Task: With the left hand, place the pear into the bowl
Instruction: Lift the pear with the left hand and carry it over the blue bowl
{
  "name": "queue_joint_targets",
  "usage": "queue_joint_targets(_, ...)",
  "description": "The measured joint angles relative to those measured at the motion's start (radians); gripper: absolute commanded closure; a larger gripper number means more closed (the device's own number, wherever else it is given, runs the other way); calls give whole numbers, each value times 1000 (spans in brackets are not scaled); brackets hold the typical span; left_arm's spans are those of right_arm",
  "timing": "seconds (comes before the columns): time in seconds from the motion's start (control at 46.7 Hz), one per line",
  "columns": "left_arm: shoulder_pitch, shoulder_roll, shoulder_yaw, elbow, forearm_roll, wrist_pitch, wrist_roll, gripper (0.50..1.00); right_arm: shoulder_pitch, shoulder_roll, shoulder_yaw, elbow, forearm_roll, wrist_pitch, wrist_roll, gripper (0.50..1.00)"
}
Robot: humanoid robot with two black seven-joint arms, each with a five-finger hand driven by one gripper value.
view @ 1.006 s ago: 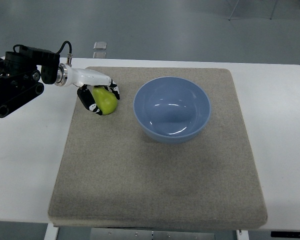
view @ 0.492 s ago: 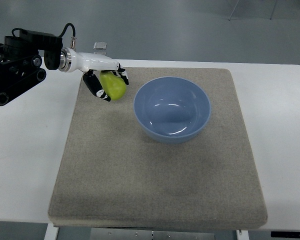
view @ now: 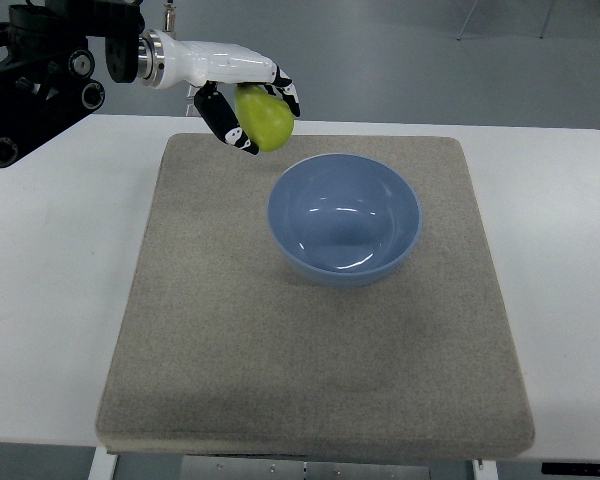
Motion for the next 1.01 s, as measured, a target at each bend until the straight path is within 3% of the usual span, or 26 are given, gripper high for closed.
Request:
queue_joint_targets(0.385, 8, -82, 4, -102, 8, 0, 5, 1000, 0, 0, 0, 0, 0, 0, 0, 576)
queue_joint_targets(1.006, 59, -161, 95, -68, 65, -3, 11, 1000, 0, 0, 0, 0, 0, 0, 0, 576)
